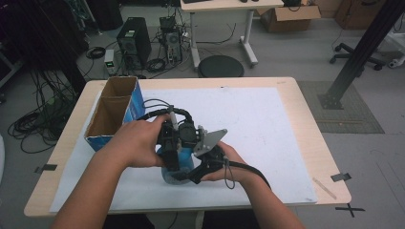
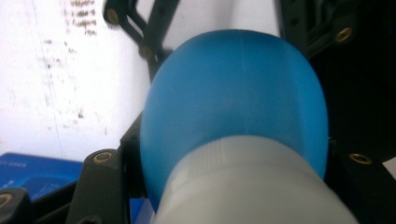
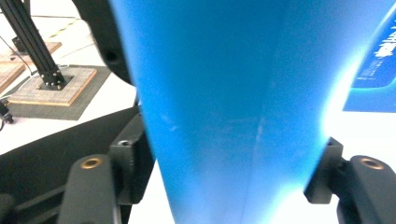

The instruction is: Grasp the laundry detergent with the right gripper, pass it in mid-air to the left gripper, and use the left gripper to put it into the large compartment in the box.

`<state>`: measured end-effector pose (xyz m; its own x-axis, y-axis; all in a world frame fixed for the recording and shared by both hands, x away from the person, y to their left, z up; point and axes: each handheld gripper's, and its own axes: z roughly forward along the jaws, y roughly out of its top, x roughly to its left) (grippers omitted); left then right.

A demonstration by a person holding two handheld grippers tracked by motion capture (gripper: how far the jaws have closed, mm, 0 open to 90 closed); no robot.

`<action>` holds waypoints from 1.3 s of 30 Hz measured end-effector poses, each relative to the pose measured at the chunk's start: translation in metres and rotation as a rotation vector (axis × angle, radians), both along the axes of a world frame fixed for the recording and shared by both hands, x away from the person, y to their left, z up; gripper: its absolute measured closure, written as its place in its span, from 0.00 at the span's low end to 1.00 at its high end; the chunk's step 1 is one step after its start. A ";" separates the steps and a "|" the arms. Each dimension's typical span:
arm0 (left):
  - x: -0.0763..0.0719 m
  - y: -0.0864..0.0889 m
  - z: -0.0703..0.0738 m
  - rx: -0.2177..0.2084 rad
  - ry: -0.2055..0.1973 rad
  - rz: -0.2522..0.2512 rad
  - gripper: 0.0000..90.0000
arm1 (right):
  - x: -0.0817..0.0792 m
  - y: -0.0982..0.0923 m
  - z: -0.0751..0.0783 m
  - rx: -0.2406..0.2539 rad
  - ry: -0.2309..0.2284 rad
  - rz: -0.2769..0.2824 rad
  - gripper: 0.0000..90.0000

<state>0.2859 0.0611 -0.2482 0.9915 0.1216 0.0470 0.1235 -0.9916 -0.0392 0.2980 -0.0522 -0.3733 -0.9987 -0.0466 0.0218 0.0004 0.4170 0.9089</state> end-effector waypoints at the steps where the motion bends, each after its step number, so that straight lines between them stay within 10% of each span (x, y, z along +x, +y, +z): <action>1: 0.000 0.001 0.000 -0.004 -0.001 0.003 0.44 | 0.001 -0.001 0.001 0.001 0.010 -0.002 0.32; 17: 0.010 0.005 0.015 0.016 0.017 0.136 0.43 | 0.011 -0.014 0.001 -0.009 0.067 -0.073 0.00; 28: 0.017 0.013 0.034 -0.017 0.062 0.227 0.43 | 0.021 -0.050 0.014 0.009 0.059 -0.138 0.00; 39: 0.029 0.030 0.066 -0.060 0.057 0.455 0.43 | 0.021 -0.103 0.022 -0.036 0.026 -0.219 0.00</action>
<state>0.3145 0.0906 -0.1821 0.8373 0.5461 -0.0269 0.5462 -0.8376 -0.0028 0.3188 -0.1556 -0.3512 -0.9840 0.1722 0.0450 0.1172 0.4363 0.8921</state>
